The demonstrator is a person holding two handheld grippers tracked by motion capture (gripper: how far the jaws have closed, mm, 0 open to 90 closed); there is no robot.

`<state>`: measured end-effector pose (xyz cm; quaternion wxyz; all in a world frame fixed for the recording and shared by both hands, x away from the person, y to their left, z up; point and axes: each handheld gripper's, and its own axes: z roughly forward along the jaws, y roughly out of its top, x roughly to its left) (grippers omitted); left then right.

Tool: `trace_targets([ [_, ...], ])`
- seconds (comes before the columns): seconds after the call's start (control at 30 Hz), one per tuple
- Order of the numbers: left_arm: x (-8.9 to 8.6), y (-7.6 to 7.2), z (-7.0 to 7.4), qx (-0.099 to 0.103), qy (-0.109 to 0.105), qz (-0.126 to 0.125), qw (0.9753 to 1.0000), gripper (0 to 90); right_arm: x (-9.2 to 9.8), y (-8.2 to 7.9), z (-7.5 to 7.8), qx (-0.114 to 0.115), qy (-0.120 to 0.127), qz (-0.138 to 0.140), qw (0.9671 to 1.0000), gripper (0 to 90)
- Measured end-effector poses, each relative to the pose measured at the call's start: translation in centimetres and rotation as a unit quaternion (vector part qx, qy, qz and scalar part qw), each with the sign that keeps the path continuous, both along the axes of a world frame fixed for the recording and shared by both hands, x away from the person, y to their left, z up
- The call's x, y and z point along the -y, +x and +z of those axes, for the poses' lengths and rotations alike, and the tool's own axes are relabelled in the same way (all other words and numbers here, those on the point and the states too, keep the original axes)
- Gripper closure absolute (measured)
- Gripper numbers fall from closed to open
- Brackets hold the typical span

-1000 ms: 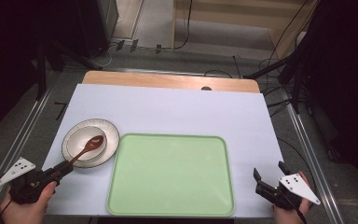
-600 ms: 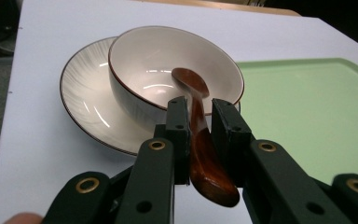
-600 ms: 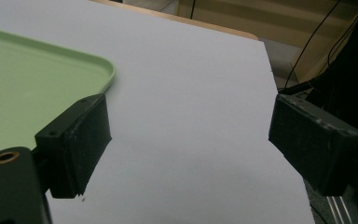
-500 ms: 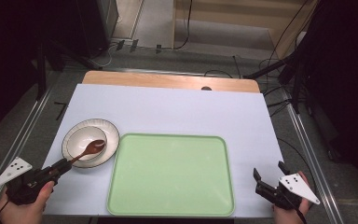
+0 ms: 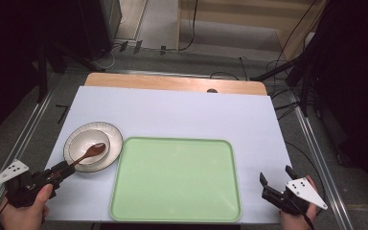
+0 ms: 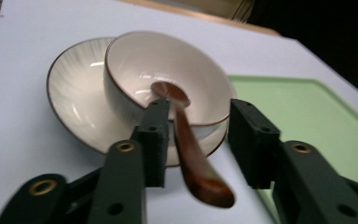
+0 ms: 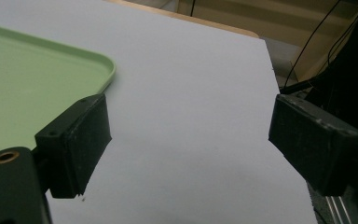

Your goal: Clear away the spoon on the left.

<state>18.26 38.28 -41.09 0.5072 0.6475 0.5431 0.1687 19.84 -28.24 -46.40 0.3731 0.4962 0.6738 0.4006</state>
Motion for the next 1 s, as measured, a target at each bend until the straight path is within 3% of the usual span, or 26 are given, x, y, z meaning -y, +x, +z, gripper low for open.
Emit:
trace_targets([
  [0.03, -0.3, -0.1, 0.6, 0.011, -0.010, 0.002, 0.9999, 53.7, 0.0, 0.0, 0.0, 0.000, 0.001, -0.001, 1.0000, 13.4],
  [0.17, -1.1, 0.1, 1.1, 0.015, -0.028, 0.005, 0.9995, 52.2, -0.1, 0.0, 0.0, -0.001, -0.001, 0.000, 1.0000, 13.4],
  [0.33, -2.3, 0.7, 0.6, -0.019, -0.053, -0.010, 0.9984, 55.2, -0.2, 0.1, -0.1, -0.002, -0.003, 0.002, 1.0000, 13.4],
  [0.43, -2.0, 1.2, -0.2, -0.057, -0.054, -0.033, 0.9964, 57.2, -0.2, 0.1, -0.1, -0.002, -0.002, 0.001, 1.0000, 13.4],
  [0.6, -1.6, 1.5, -1.0, -0.084, -0.053, -0.051, 0.9938, 62.2, -0.1, 0.1, -0.1, -0.001, -0.005, 0.002, 1.0000, 13.4],
  [0.77, -1.4, 1.4, -0.9, -0.086, -0.049, -0.049, 0.9939, 68.3, -0.1, 0.0, -0.1, -0.001, -0.003, 0.000, 1.0000, 13.4],
  [1.0, -1.3, 0.9, -0.6, -0.063, -0.040, -0.024, 0.9969, 83.2, 0.0, 0.0, -0.1, 0.001, -0.004, 0.001, 1.0000, 13.4],
])
